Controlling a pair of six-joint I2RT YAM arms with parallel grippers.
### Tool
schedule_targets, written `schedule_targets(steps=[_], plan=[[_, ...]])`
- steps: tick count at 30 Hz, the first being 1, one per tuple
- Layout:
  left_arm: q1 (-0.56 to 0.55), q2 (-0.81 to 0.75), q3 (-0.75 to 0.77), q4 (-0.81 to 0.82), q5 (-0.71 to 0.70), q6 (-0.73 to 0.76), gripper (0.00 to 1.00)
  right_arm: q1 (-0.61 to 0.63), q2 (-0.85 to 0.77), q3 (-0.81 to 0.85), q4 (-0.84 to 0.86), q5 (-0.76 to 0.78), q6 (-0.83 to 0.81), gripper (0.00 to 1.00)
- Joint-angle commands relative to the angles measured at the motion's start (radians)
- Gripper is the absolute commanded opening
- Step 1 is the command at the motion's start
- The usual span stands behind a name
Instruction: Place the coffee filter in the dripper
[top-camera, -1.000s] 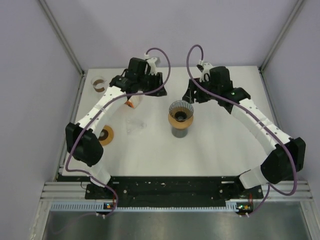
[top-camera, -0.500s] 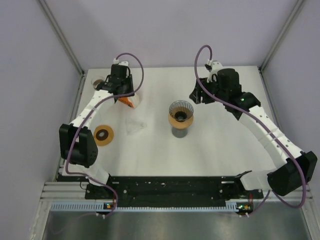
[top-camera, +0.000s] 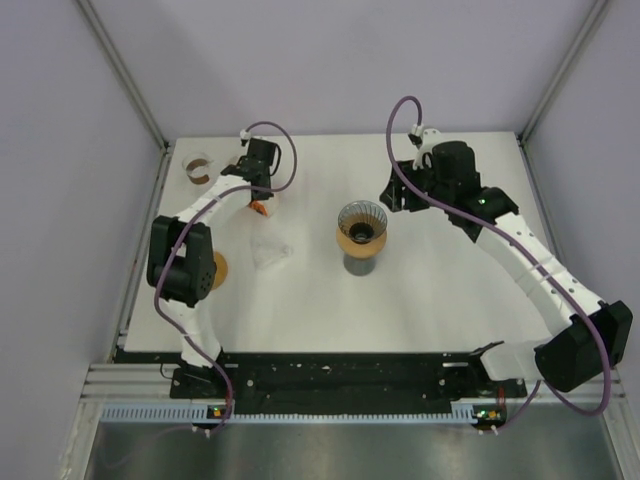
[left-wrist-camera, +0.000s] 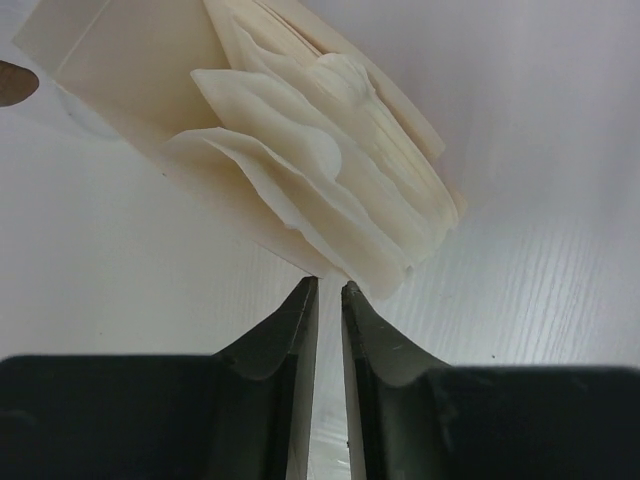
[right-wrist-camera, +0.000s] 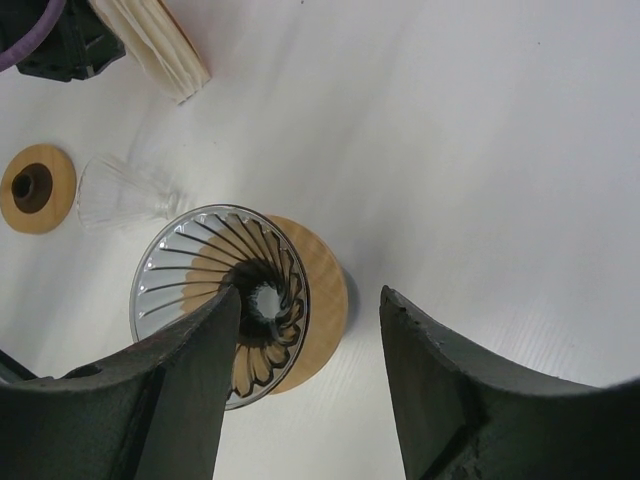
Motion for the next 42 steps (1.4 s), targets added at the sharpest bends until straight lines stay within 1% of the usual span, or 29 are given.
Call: schedule_targets(steps=[1,7,11,17,21,23,25,28,30,34,38,42], plan=[[-0.006,0.040,0.068,0.041,-0.054,-0.008,0.18,0.004,-0.005,-0.003,0.040,0.008,-0.014,0.57],[-0.008,0.060,0.071,0.049,-0.014,-0.017,0.17,0.004,-0.005,-0.009,0.039,0.019,-0.020,0.57],[-0.017,0.057,0.069,0.026,0.009,-0.026,0.17,0.004,-0.005,-0.012,0.040,0.016,-0.019,0.57],[-0.037,-0.006,0.038,0.019,0.036,-0.026,0.18,0.005,-0.002,-0.016,0.040,0.014,-0.025,0.57],[-0.035,-0.069,0.034,-0.015,0.043,-0.043,0.22,0.004,-0.006,-0.022,0.040,0.008,-0.025,0.57],[-0.035,-0.118,0.019,-0.015,0.043,-0.046,0.26,0.004,-0.008,-0.026,0.040,0.008,-0.027,0.58],[-0.035,-0.159,0.009,-0.005,0.033,-0.046,0.32,0.004,-0.008,-0.029,0.037,0.006,-0.027,0.58],[-0.011,-0.210,0.015,0.037,0.007,-0.039,0.53,0.005,-0.008,-0.029,0.037,0.003,-0.027,0.58],[0.036,-0.215,0.041,0.049,0.013,-0.059,0.62,0.005,-0.009,-0.032,0.037,0.002,-0.028,0.58],[0.130,-0.166,0.133,-0.032,0.055,-0.146,0.66,0.004,-0.017,-0.040,0.037,0.005,-0.031,0.58],[0.144,-0.118,0.150,-0.037,0.062,-0.158,0.78,0.004,-0.022,-0.043,0.039,0.006,-0.031,0.58],[0.158,-0.051,0.198,-0.060,0.063,-0.192,0.78,0.004,-0.028,-0.045,0.035,0.008,-0.030,0.58]])
